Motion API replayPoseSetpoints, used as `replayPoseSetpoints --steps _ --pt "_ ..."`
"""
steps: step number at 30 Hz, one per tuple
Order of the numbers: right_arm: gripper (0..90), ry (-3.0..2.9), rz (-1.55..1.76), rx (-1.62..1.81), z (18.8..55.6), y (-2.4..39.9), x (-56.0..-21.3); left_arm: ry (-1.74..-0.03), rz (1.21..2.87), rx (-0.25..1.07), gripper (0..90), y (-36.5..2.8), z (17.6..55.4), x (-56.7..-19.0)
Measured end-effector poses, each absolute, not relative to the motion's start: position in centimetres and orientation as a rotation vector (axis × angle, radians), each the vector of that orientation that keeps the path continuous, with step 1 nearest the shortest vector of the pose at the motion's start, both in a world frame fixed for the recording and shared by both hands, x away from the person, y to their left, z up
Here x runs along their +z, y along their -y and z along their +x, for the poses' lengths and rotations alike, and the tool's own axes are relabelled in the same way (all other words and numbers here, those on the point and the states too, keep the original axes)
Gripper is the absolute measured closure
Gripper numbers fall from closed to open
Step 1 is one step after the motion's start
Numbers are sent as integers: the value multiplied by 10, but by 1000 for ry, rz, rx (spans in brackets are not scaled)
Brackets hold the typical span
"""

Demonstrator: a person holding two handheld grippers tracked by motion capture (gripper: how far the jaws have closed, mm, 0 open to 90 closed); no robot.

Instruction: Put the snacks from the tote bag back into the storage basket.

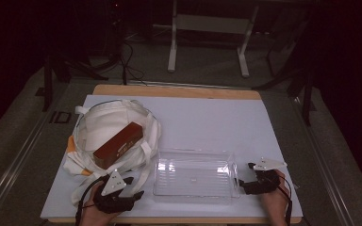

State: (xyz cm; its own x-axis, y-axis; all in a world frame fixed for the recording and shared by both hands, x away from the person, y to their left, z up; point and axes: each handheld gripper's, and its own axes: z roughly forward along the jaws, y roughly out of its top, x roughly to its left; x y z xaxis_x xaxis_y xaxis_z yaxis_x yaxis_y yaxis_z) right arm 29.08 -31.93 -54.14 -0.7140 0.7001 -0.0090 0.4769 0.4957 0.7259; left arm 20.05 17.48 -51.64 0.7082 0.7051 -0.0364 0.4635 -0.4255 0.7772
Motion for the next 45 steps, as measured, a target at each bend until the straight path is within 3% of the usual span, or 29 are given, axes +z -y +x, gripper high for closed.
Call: replayPoseSetpoints --steps 23,45 --pt "126 -2441 991 1045 291 319 -541 -886 2086 371 391 -183 198 -505" --pt "126 -2442 991 1045 291 319 -541 -876 2028 466 391 -189 190 -484"
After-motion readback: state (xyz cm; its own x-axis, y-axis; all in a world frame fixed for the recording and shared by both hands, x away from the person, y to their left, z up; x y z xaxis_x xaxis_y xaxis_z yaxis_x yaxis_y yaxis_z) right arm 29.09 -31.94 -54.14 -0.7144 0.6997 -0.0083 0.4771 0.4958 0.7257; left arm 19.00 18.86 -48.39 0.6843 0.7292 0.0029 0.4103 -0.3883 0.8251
